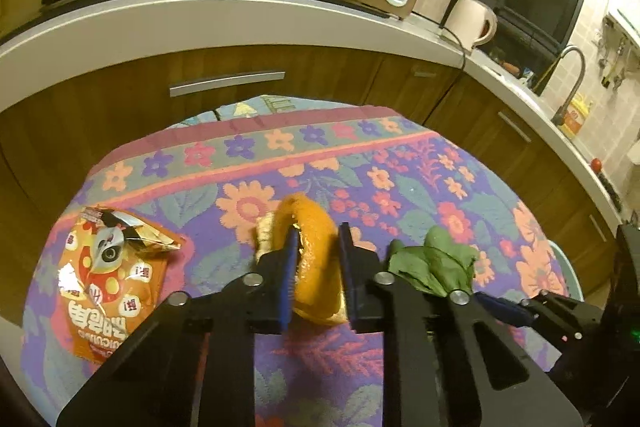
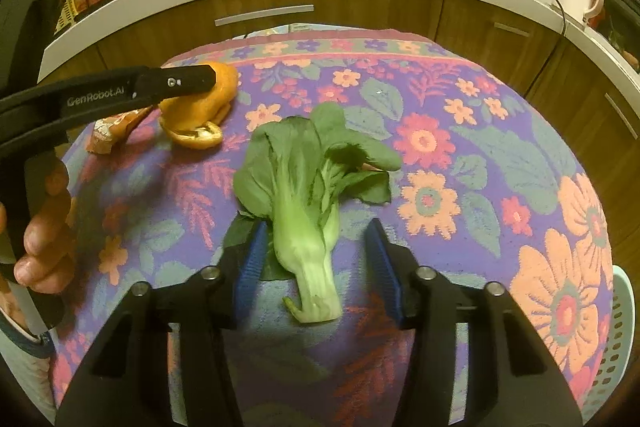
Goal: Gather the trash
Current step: 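Grasp the bread crust with the left tool while the right tool grasps a bok choy stalk, then carry bread crust and bok choy over the blue basket and open both tools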
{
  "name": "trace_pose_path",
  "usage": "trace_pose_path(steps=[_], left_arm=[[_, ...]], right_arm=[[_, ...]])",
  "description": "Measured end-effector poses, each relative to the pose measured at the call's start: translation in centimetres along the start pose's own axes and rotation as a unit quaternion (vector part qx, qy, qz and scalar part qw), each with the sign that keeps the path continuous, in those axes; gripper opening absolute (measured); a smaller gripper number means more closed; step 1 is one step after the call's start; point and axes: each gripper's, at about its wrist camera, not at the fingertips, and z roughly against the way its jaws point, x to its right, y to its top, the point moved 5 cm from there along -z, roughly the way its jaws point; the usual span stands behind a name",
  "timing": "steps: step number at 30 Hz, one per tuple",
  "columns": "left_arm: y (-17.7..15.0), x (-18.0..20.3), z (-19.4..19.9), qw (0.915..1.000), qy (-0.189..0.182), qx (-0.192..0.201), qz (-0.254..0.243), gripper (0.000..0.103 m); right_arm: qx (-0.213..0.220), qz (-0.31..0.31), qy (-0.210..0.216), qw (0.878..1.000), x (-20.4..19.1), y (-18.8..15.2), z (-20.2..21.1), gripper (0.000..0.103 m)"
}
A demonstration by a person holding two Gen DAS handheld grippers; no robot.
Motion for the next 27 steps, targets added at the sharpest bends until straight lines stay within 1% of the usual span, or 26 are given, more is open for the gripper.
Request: trace_pose_path(steps=[1, 2, 5, 8, 11, 14, 17, 19, 20, 22, 27], left_arm=[[-0.1, 0.1, 0.1, 0.9999, -0.012, 0.000, 0.002, 0.007], [-0.1, 0.3, 0.1, 0.9998, -0.019, -0.001, 0.002, 0.004], [-0.2, 0.8, 0.4, 0.9998, -0.017, 0.004, -0.006, 0.002], [-0.2, 0.9, 1.2, 0.9993, -0.036, 0.010, -0.003, 0.002], [-0.1, 1.0, 2.5, 0.9977, -0.064, 0.022, 0.008, 0.002], [0.2, 1.5, 4.2, 0.9952, -0.091, 0.034, 0.008, 0.002], [0.5, 2.4, 5.7, 0.9934, -0.105, 0.044, -0.001, 0.002], [0.6, 3.1, 6.4, 0.9925, -0.112, 0.049, -0.007, 0.002], [0.7, 3.5, 6.8, 0.9920, -0.114, 0.053, -0.012, 0.002], [0.9, 4.7, 7.4, 0.9906, -0.122, 0.059, -0.021, 0.002], [0.9, 8.2, 7.9, 0.9867, -0.142, 0.065, -0.047, 0.002]], right_arm=[[0.001, 0.005, 0.002, 1.000, -0.2, -0.1, 0.1, 0.028], [0.003, 0.007, 0.001, 1.000, -0.3, -0.1, 0.1, 0.027], [0.009, -0.001, 0.009, 1.000, -0.1, -0.1, 0.5, 0.024], [0.025, -0.006, 0.017, 1.000, 0.1, 0.0, 1.2, 0.024], [0.042, -0.008, 0.022, 0.999, 0.1, 0.0, 2.0, 0.024], [0.060, -0.018, 0.029, 0.998, 0.6, 0.0, 3.0, 0.024], [0.071, -0.053, 0.051, 0.995, 2.1, -0.1, 4.1, 0.024], [0.083, -0.063, 0.043, 0.994, 3.2, -0.4, 5.0, 0.024], [0.086, -0.066, 0.042, 0.993, 3.5, -0.5, 5.3, 0.024], [0.096, -0.082, 0.055, 0.990, 4.7, -0.7, 6.5, 0.024], [0.127, -0.100, 0.049, 0.986, 7.1, -1.5, 9.9, 0.024]])
